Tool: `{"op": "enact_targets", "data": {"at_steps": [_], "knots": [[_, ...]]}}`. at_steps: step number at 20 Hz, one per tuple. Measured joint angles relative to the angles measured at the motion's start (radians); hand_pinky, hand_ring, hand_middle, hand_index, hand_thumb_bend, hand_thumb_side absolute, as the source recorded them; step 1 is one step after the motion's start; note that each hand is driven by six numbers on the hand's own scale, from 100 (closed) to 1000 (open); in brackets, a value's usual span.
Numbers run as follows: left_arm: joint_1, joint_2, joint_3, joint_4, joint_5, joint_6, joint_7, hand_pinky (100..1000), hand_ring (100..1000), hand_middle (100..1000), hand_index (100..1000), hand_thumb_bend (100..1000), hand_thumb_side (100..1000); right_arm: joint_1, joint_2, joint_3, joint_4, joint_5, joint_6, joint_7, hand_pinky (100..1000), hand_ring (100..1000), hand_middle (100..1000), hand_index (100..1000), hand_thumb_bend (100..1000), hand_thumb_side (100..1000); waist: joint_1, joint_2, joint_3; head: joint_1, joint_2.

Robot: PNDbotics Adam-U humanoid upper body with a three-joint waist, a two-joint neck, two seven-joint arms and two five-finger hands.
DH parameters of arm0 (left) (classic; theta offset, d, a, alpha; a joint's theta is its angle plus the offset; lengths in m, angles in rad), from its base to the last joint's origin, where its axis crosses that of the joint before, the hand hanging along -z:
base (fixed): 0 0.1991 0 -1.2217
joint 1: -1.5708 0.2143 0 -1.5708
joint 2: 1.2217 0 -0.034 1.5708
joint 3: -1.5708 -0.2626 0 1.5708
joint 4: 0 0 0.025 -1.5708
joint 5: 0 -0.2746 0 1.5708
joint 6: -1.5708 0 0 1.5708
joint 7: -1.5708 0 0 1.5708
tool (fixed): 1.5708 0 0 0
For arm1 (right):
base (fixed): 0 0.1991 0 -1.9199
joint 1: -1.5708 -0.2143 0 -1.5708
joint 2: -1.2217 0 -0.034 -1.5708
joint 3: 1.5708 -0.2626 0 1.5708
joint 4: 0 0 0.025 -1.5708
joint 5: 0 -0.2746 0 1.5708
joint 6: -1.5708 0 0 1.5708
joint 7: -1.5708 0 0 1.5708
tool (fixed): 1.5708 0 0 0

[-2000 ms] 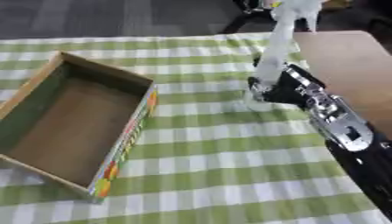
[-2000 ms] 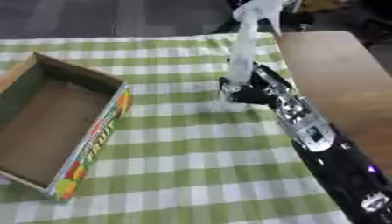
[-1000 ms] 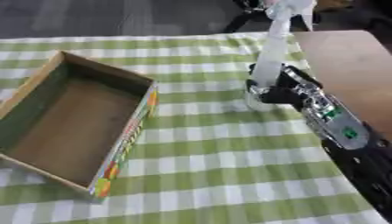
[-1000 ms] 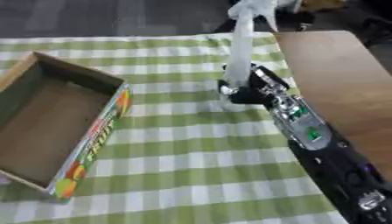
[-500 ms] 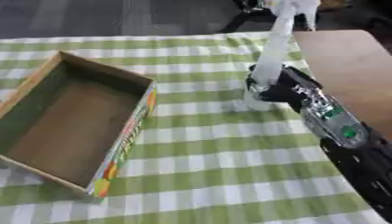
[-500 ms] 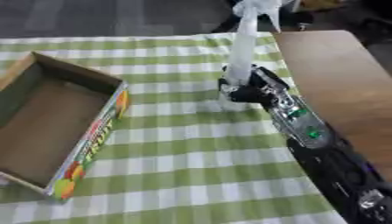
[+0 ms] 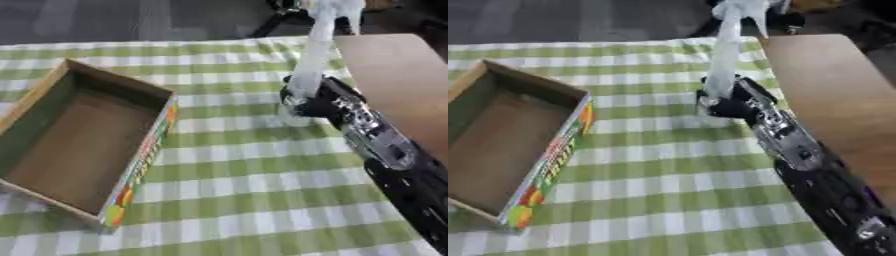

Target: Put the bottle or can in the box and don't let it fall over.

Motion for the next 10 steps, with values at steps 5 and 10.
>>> {"op": "enact_targets", "data": {"at_steps": [5,10], "knots": [[0.0,0.0,0.0,0.002,0.0,0.0,-0.001,1000,539,739,801,162,852,0.001,0.005,0.001,-0.011,0.016,-0.01,-0.011,1000,809,455,293,100,100,0.0,0.001,0.0,0.0,0.0],[0.0,0.0,0.0,0.002,0.0,0.001,-0.002,1000,540,738,801,162,852,0.001,0.005,0.006,-0.02,0.011,-0.013,-0.013,1000,784,420,228,100,100,0.0,0.001,-0.001,-0.001,0.0]]}}
